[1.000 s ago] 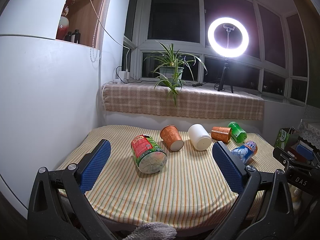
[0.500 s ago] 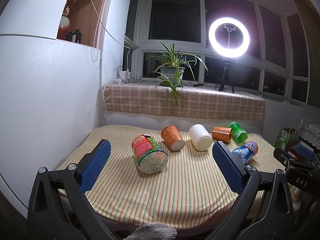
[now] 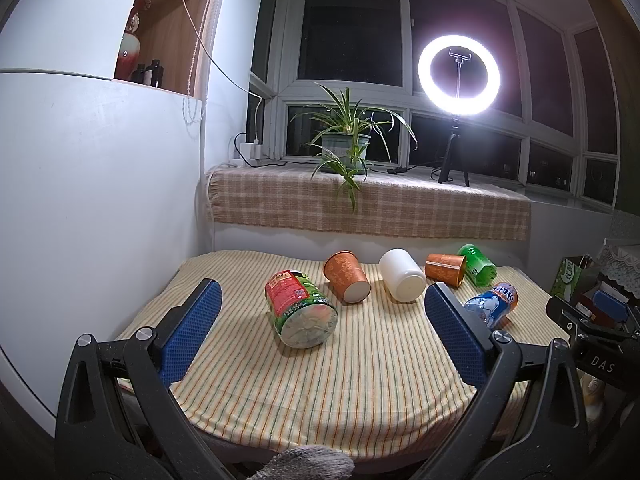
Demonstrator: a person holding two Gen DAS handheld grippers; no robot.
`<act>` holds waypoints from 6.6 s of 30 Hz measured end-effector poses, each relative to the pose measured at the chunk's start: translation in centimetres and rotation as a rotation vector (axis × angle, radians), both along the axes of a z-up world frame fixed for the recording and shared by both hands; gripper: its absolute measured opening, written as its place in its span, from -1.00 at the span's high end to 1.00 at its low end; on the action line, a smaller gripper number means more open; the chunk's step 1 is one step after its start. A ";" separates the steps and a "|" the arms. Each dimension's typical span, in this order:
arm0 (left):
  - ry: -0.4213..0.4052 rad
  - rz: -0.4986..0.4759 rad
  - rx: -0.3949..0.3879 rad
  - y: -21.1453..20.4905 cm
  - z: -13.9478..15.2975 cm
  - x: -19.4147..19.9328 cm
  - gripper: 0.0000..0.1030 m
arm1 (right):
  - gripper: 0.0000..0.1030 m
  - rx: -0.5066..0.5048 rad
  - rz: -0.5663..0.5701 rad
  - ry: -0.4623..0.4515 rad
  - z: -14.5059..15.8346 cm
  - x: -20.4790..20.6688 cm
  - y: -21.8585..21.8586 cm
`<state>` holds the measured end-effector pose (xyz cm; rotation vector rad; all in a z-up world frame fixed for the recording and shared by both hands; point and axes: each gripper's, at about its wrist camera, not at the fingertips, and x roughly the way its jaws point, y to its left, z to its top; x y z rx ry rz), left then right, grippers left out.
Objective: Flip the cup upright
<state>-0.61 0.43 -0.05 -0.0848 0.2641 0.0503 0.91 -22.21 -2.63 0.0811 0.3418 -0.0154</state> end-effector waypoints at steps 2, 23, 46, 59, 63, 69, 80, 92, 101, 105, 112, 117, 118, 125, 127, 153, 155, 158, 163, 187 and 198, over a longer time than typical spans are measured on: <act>0.000 0.000 0.000 0.0 0.0 0.0 -1.00 | -0.99 0.000 0.002 0.000 0.1 0.0 0.0; 0.094 0.052 -0.004 4.7 -2.5 1.2 -1.00 | -0.99 0.023 0.278 0.102 0.2 5.5 4.5; 0.233 0.162 -0.161 13.7 -10.0 0.5 -1.00 | -0.99 0.095 0.660 0.592 -2.9 23.1 18.8; 0.235 0.191 -0.220 15.9 -10.6 0.6 -1.00 | -0.99 -0.027 0.672 0.784 -5.4 27.3 23.8; 0.244 0.190 -0.223 15.9 -10.8 0.8 -1.00 | -0.99 -0.015 0.678 0.826 -6.2 28.0 24.2; 0.248 0.188 -0.214 15.7 -10.7 1.0 -1.00 | -0.99 0.022 0.682 0.875 -7.3 28.6 24.7; 0.256 0.206 -0.219 16.3 -10.7 1.2 -1.00 | -0.68 0.060 0.699 0.952 -9.5 29.0 24.7; 0.268 0.194 -0.180 15.8 -10.4 1.8 -1.00 | -0.67 0.131 0.739 0.881 -8.9 27.2 22.1; 0.268 0.169 -0.146 14.0 -9.8 2.6 -1.00 | -0.67 0.289 0.729 0.746 -6.0 23.5 15.9; 0.277 0.139 -0.141 12.8 -9.6 3.4 -1.00 | -0.67 0.415 0.652 0.723 -6.4 21.7 11.8; 0.276 0.071 -0.134 10.5 -9.1 4.7 -1.00 | -0.67 0.464 0.499 0.672 -7.2 18.4 7.5; 0.280 0.009 -0.159 9.2 -8.5 6.0 -1.00 | -0.67 0.513 0.413 0.671 -8.2 18.2 5.6; 0.281 -0.006 -0.160 8.8 -8.4 6.3 -1.00 | -0.67 0.520 0.396 0.667 -8.3 18.1 5.3; 0.312 -0.091 -0.189 7.1 -8.1 8.0 -1.00 | -0.69 0.510 0.358 0.684 -9.4 18.5 4.3; 0.322 -0.105 -0.196 6.7 -7.9 8.4 -1.00 | -0.69 0.519 0.364 0.684 -9.6 18.6 4.4; 0.685 -0.479 -0.677 3.2 -8.7 18.7 -1.00 | -0.70 0.432 0.231 0.473 -7.0 7.2 -6.0; 0.726 -0.491 -0.720 2.6 -9.3 19.7 -1.00 | -0.70 0.442 0.206 0.490 -7.6 6.5 -7.0; 0.770 -0.504 -0.754 1.6 -10.1 20.7 -1.00 | -0.70 0.464 0.171 0.503 -8.4 5.9 -8.3; 0.806 -0.522 -0.720 -0.4 -10.8 21.8 -1.00 | -0.70 0.481 0.155 0.500 -8.8 5.5 -9.0; 0.913 -0.558 -0.705 -2.9 -13.3 22.8 -0.70 | -0.70 0.464 0.091 0.484 -8.9 4.9 -9.8; 0.807 -0.564 -0.579 -3.9 -11.2 21.6 -0.69 | -0.70 0.463 0.080 0.465 -8.7 4.8 -9.6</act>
